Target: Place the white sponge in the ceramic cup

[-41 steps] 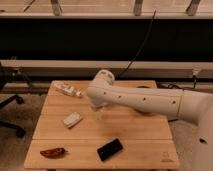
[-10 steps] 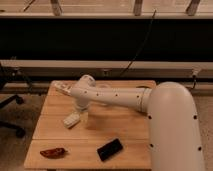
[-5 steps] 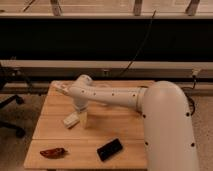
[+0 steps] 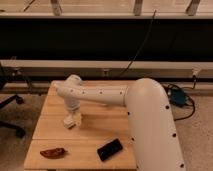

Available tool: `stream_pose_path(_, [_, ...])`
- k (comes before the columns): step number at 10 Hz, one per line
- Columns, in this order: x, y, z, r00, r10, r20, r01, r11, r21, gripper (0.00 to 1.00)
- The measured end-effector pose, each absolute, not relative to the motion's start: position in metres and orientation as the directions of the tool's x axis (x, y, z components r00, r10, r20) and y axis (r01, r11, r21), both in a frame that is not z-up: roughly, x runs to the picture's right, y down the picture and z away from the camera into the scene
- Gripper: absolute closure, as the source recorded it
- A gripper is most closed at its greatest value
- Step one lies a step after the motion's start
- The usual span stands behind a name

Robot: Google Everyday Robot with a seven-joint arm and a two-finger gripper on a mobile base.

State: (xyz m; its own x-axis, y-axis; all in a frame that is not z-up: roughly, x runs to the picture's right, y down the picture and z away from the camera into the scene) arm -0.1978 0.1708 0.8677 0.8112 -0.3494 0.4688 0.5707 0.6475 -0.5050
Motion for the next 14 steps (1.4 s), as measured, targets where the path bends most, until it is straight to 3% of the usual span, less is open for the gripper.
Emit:
stream_pose_path(8, [-0.199, 0.173, 0.867, 0.795, -0.371, 0.48, 0.596, 0.623, -0.507, 0.96])
stream_pose_path(14, [-0.186, 0.138, 0.838, 0.813, -0.359, 0.458, 0.566, 0.67, -0.48, 1.0])
